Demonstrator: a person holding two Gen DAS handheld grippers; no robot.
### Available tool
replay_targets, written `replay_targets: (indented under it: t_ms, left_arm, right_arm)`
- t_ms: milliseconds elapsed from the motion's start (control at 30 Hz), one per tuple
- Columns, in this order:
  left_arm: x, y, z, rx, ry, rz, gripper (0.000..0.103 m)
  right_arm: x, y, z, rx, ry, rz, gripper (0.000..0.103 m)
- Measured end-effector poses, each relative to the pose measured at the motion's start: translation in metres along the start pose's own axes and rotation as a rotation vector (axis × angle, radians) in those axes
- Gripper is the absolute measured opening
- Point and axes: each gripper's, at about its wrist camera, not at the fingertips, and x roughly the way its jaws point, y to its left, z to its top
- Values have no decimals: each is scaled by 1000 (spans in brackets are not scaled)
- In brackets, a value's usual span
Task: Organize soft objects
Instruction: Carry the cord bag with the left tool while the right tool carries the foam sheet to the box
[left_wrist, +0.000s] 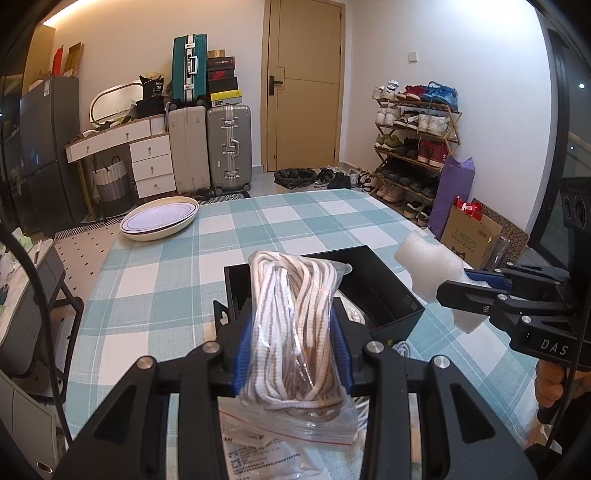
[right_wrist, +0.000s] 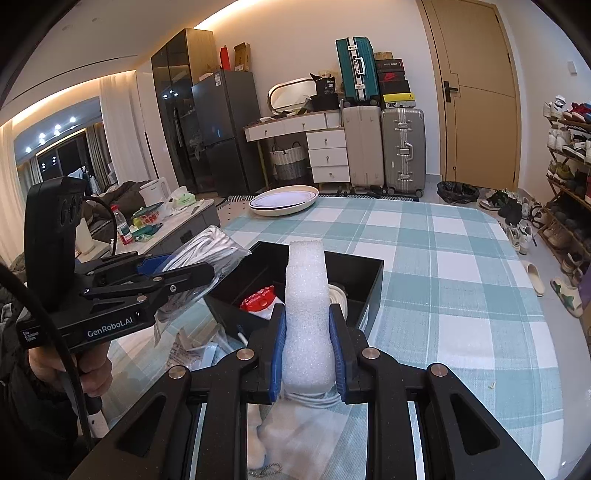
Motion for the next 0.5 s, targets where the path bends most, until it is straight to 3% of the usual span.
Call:
replay_targets:
  t_ms: [500]
  left_arm:
    - [26, 22, 19, -28, 48, 19, 36]
  right_arm:
    - [48, -2, 32, -9, 82, -48, 22]
